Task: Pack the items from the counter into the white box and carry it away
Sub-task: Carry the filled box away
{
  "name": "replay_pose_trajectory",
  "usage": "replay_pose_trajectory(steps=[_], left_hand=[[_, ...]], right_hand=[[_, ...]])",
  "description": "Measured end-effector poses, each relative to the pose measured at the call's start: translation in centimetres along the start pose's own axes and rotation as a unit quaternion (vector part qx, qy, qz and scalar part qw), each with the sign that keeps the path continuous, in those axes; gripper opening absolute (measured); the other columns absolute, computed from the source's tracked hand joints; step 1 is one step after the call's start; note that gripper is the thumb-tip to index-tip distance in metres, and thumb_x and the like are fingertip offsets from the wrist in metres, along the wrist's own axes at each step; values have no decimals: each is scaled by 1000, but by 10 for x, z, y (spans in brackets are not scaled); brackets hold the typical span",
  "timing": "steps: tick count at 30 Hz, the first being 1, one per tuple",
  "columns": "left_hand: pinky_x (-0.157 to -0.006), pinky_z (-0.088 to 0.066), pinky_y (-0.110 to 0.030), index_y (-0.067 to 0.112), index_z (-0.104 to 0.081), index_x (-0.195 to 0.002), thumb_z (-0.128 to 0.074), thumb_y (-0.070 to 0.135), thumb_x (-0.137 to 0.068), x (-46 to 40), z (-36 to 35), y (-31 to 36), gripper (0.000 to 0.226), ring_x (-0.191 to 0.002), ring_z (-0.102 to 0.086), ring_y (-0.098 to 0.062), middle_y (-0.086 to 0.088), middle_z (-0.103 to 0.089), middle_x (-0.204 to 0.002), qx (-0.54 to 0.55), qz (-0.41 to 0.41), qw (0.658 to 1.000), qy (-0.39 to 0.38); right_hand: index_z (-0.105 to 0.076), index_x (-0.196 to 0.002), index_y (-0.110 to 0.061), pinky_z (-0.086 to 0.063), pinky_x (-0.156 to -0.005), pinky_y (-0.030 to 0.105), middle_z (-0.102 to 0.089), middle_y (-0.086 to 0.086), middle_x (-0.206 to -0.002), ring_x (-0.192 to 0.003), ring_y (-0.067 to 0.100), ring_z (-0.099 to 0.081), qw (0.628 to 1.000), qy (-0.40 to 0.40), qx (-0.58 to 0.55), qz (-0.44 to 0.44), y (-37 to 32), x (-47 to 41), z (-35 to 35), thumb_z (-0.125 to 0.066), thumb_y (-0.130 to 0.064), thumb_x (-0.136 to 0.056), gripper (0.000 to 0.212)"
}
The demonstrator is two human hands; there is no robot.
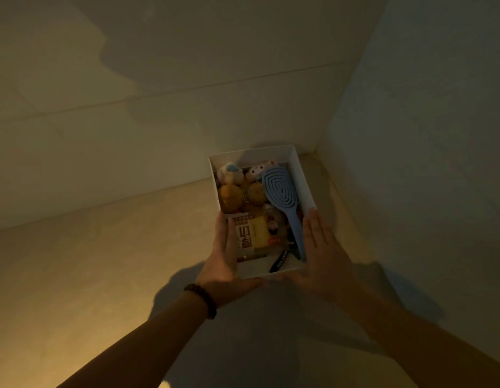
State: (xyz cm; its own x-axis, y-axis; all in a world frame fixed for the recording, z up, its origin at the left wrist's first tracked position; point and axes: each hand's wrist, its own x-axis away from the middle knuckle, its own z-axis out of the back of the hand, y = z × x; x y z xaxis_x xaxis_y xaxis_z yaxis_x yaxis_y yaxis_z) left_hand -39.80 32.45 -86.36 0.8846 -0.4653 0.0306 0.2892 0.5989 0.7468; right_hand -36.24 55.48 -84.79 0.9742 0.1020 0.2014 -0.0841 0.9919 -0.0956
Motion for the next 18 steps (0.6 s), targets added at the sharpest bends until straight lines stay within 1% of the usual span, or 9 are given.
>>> replay_pose_trajectory(steps=[2, 3, 5, 7, 8, 10, 12, 16, 18], left_hand=[[-111, -31, -46, 12, 18, -146, -73, 66, -60, -14, -12, 7, 136, -144, 10, -22, 0, 34, -151, -23, -15, 1000, -8], [-111, -29, -47, 10, 20, -145, -70, 70, -60, -22, -19, 13, 137, -144, 13, -23, -1, 34, -150, -33, -14, 999, -16], [-112, -28, -45, 14, 25, -143, -60, 79, -58, -38, -31, 24, 138, -144, 13, -24, 1, 36, -149, -39, -1, 999, -33], [-114, -24, -45, 17, 27, -142, -51, 86, -56, -53, -43, 33, 136, -143, 14, -24, 1, 37, -149, -37, 0, 999, -40], [-115, -20, -45, 17, 28, -142, -48, 87, -56, -61, -48, 38, 134, -143, 18, -23, -1, 37, -149, -40, -3, 998, -40], [-117, -13, -45, 17, 30, -139, -46, 87, -56, -78, -57, 47, 132, -140, 24, -22, -4, 36, -149, -47, -6, 998, -37], [-117, -10, -44, 16, 30, -139, -44, 87, -56, -91, -63, 54, 132, -139, 27, -20, -4, 36, -148, -53, -1, 998, -33], [-116, -17, -41, 17, 26, -143, -46, 86, -59, -95, -70, 54, 130, -142, 19, -18, 0, 31, -151, -47, 15, 999, -5], [-115, -21, -39, 19, 26, -143, -45, 88, -58, -92, -73, 54, 130, -144, 12, -18, 2, 30, -152, -35, 35, 999, 9]], right_hand=[[5, -146, 0, 3, -121, 36, 7, 17, -157, -147, 32, 0, 999, -5, 24, -28, 16, 0, 0, -22, -92, -69, 123], [6, -146, 0, 7, -120, 34, 7, 17, -157, -147, 32, -1, 999, -11, 26, -44, 26, -2, 1, -22, -92, -69, 123], [16, -144, -3, 16, -117, 33, 15, 16, -156, -146, 29, 10, 997, -28, 35, -66, 48, -4, -1, -13, -96, -66, 125], [20, -144, -2, 21, -115, 38, 20, 17, -156, -144, 30, 23, 994, -43, 67, -77, 70, -9, -2, 2, -98, -60, 129], [21, -145, -3, 24, -114, 39, 26, 15, -155, -142, 28, 29, 993, -46, 73, -75, 81, -11, -3, 2, -99, -58, 131], [24, -146, -10, 27, -110, 32, 39, 5, -150, -137, 18, 40, 995, -35, 30, -93, 98, -16, 2, -12, -102, -56, 134], [28, -144, -14, 29, -105, 28, 43, 1, -146, -131, 13, 46, 995, -24, 14, -98, 109, -23, 7, -18, -102, -52, 136], [37, -131, 0, 32, -104, 41, 30, 18, -151, -130, 32, 42, 986, -29, 156, -50, 115, -37, 6, 9, -87, -54, 120], [36, -129, 8, 29, -108, 48, 30, 23, -148, -135, 40, 34, 977, -39, 207, -40, 117, -40, 2, 12, -84, -58, 119]])
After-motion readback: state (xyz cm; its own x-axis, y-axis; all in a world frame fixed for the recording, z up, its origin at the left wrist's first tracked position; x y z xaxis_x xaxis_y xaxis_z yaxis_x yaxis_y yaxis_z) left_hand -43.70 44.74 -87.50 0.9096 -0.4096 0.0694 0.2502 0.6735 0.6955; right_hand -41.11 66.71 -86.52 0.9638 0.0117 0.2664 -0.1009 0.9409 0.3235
